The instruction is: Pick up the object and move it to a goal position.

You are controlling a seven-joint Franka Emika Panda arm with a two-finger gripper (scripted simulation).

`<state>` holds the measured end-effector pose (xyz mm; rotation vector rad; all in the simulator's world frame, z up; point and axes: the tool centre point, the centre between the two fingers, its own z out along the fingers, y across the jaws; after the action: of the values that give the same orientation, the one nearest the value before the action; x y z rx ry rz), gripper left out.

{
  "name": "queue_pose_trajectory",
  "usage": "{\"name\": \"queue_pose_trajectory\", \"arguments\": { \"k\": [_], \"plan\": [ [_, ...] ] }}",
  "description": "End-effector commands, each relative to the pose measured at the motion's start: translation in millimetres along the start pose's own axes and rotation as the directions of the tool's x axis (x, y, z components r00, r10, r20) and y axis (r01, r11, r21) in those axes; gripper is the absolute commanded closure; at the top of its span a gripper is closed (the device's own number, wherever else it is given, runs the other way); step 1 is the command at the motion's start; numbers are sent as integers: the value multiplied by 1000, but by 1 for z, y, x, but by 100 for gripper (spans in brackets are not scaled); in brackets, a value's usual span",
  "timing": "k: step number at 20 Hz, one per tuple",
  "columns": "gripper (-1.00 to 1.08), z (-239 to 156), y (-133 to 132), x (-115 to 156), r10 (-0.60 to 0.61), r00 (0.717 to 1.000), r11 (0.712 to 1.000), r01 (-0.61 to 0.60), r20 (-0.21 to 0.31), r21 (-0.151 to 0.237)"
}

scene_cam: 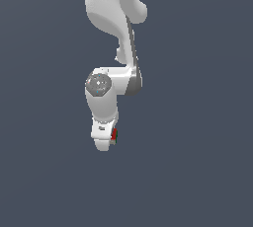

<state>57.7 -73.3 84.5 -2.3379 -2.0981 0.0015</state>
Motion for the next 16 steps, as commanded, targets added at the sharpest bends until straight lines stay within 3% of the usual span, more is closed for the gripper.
{"name": "queue_pose_trajectory", "arguments": {
  "k": [1, 8, 16],
  "plan": [
    [-92, 1, 1, -1, -16, 1000, 1000, 16, 0, -1],
    [-92, 5, 1, -2, -18, 1000, 1000, 18, 0, -1],
    [-92, 43, 0, -2, -22, 1000, 1000, 22, 0, -1]
  ]
}}
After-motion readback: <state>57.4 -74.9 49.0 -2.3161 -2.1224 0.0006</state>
